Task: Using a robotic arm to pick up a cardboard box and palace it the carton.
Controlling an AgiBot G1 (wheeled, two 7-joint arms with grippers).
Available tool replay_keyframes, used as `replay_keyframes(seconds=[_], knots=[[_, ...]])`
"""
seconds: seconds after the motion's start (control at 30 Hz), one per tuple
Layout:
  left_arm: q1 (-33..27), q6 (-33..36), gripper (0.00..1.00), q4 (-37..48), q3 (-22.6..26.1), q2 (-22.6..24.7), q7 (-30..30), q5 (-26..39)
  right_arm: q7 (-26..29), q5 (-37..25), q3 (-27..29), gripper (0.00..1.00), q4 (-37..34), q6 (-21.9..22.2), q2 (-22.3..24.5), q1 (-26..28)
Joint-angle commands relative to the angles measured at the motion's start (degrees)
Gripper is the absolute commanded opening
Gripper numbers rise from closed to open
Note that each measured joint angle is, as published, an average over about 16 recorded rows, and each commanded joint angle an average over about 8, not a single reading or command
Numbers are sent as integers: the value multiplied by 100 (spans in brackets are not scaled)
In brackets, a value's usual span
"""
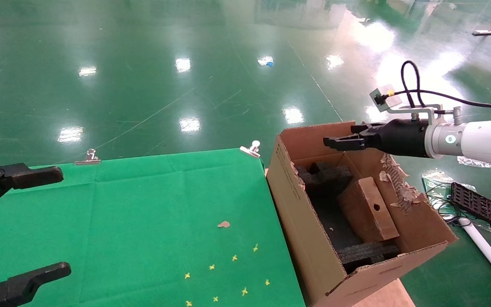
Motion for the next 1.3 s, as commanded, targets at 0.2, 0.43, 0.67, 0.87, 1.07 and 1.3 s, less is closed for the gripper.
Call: replay_keyframes(seconds=[0.2,0.43,0.67,0.87,1.07,1.3], knots=[[-1,1,100,3,2,0,2,-1,-147,372,427,100,638,-210,115,-401],[-2,1,100,4,4,-1,3,-2,-186,681,846,100,1411,-460,196,-840],[-3,0,100,4,6,-1,4,-3,-224,989,1262,100,2178,-709,277,-1277],[-3,-1,100,4,8,-2,5,-4,-257,1253,1620,100,2838,-923,347,-1652],[-4,-1,100,4,10,-3,6,-6,-290,1518,1979,100,3500,-1138,416,-2028],[-4,-2,100,4,12,-3,7,-7,-327,1822,2391,100,4259,-1384,496,-2460]])
